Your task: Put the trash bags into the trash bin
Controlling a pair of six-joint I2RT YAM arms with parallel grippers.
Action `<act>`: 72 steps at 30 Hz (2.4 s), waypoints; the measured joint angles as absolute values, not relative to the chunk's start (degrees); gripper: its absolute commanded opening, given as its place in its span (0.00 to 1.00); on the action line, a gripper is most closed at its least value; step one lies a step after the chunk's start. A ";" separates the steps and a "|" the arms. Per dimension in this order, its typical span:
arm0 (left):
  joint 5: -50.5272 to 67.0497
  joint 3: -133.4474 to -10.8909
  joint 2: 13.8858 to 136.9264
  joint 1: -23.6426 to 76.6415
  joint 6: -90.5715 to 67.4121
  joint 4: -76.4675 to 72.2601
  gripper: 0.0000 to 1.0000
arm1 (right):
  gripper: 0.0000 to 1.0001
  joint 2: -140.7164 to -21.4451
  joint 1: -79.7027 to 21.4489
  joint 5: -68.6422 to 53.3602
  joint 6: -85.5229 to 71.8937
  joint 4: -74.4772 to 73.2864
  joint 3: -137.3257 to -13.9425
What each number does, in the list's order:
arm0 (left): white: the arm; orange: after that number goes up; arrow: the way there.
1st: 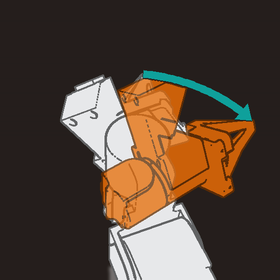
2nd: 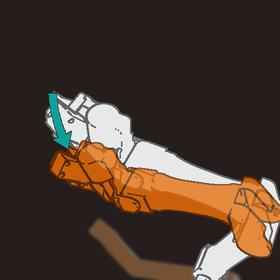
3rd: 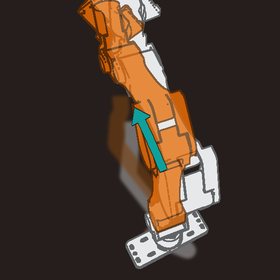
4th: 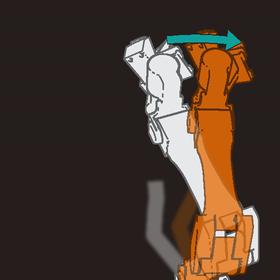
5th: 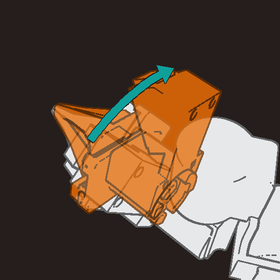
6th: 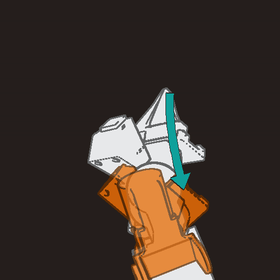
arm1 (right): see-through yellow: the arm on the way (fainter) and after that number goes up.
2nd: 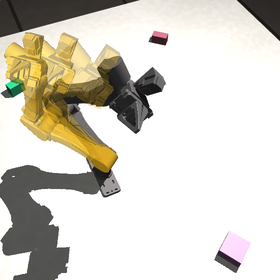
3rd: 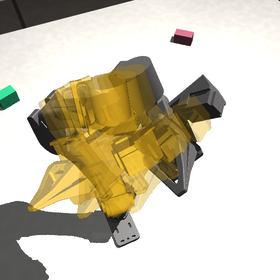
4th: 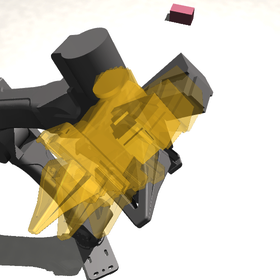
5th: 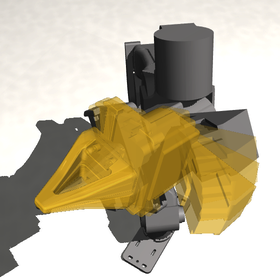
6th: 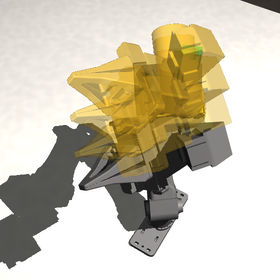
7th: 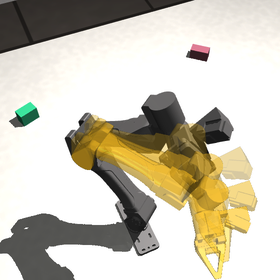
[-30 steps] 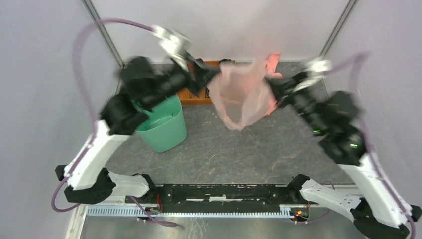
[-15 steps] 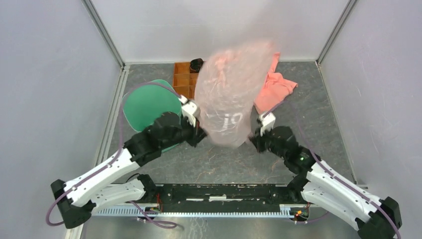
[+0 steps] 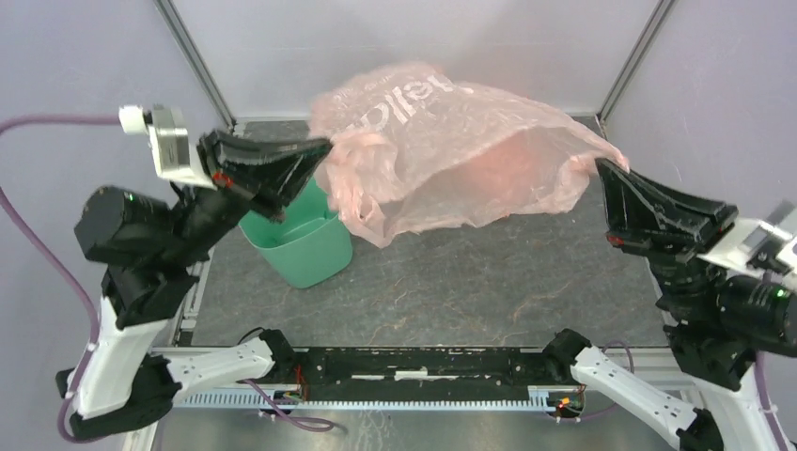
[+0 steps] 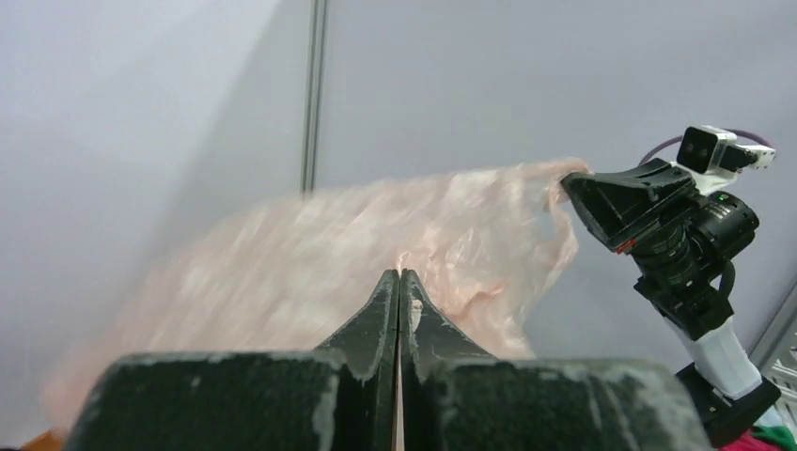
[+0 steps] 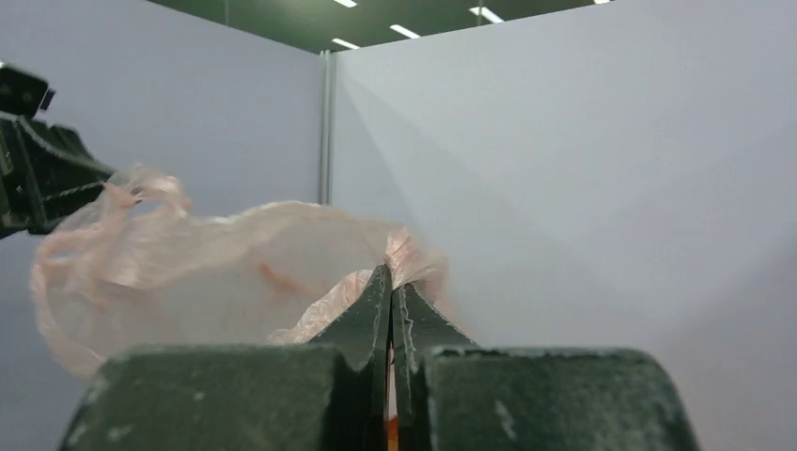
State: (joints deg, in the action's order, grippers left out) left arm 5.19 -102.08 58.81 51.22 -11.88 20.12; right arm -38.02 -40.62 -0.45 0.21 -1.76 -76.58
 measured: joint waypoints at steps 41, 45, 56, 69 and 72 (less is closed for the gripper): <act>6.28 -61.01 48.66 51.20 -24.56 27.44 1.00 | 0.01 -42.11 -40.64 0.86 -10.76 -13.74 -52.86; 8.78 -58.06 47.27 51.20 -25.19 25.52 1.00 | 0.01 -40.21 -40.64 -2.09 -14.28 -6.31 -51.22; 1.58 -39.35 31.59 51.46 -36.58 27.99 1.00 | 0.01 -41.15 -40.64 -2.74 -22.68 -3.86 -44.10; -18.00 -41.23 53.12 55.53 -34.26 28.62 0.89 | 0.01 -35.51 -40.64 3.14 -23.09 -8.34 -44.12; -19.33 -41.23 58.52 56.12 -34.15 26.48 0.92 | 0.01 -34.96 -40.64 3.70 -23.09 -8.56 -44.12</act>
State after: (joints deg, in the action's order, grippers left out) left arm -19.33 -41.23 58.52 56.12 -34.15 26.48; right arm -34.96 -40.64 3.70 -23.09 -8.56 -44.12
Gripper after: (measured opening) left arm 0.892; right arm 0.006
